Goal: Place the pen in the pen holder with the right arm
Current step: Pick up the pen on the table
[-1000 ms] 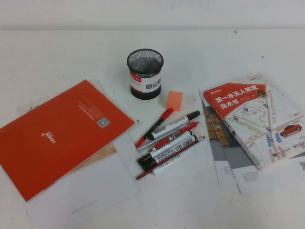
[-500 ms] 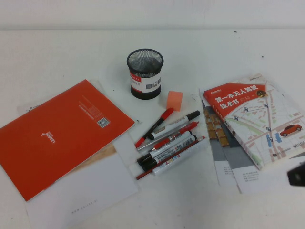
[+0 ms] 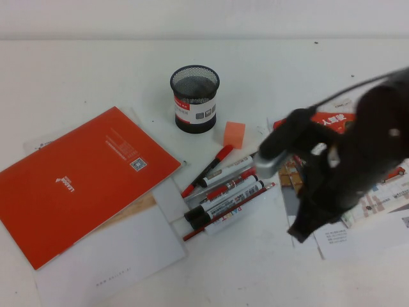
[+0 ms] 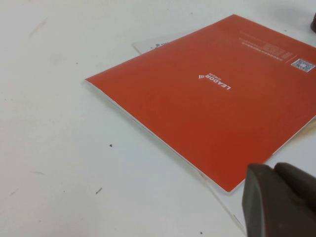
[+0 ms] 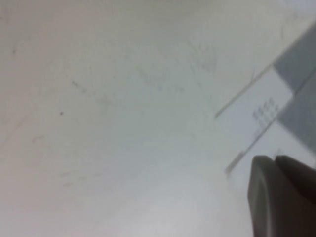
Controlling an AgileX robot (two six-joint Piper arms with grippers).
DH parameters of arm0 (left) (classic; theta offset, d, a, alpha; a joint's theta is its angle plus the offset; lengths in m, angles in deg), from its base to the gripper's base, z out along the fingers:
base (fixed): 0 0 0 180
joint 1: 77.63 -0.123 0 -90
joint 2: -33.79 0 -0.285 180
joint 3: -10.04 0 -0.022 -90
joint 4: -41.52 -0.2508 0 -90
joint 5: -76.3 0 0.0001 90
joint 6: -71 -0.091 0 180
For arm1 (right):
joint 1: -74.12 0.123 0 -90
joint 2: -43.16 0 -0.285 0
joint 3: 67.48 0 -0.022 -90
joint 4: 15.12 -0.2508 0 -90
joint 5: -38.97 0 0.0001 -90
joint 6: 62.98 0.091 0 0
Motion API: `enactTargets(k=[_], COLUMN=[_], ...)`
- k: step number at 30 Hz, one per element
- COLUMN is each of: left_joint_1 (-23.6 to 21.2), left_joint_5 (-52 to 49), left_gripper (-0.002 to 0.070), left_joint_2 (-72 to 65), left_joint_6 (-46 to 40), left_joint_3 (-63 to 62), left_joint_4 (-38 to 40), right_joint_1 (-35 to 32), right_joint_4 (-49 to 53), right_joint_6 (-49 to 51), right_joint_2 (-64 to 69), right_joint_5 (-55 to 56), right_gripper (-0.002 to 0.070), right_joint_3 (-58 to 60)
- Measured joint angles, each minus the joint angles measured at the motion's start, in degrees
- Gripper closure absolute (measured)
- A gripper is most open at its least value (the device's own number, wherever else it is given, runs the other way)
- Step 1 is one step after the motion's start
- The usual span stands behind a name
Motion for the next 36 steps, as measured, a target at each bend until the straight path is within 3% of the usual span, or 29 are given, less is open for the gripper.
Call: enactTargets(k=[6, 9, 11, 16, 18, 22, 28, 36], left_joint_1=[0.00, 0.00, 0.00, 0.00, 0.00, 0.00, 0.00, 0.00], left_joint_5=[0.00, 0.00, 0.00, 0.00, 0.00, 0.00, 0.00, 0.00], left_gripper=[0.0678, 0.0678, 0.0678, 0.0678, 0.0678, 0.0678, 0.0678, 0.0678], left_joint_2=[0.00, 0.00, 0.00, 0.00, 0.00, 0.00, 0.00, 0.00], left_joint_6=[0.00, 0.00, 0.00, 0.00, 0.00, 0.00, 0.00, 0.00], left_joint_3=[0.00, 0.00, 0.00, 0.00, 0.00, 0.00, 0.00, 0.00], left_joint_4=[0.00, 0.00, 0.00, 0.00, 0.00, 0.00, 0.00, 0.00], right_joint_1=[3.73, 4.90, 5.89, 9.11, 9.87, 10.08, 10.08, 10.08], right_joint_4=[4.03, 4.32, 4.32, 4.32, 4.32, 4.46, 4.60, 6.60], right_joint_6=[-8.67, -13.46, -16.84, -24.85, -27.33, -29.44, -30.86, -31.84], right_joint_2=[6.90, 9.06, 10.30, 13.19, 14.52, 16.60, 19.47, 23.11], right_joint_5=[2.16, 5.91, 8.00, 12.02, 13.31, 16.13, 19.67, 23.74], right_gripper=[0.0688, 0.0640, 0.0575, 0.0324, 0.0274, 0.0281, 0.0360, 0.0374], right_joint_3=[-4.73, -5.33, -5.33, -5.36, -5.36, -5.36, -5.46, -5.46])
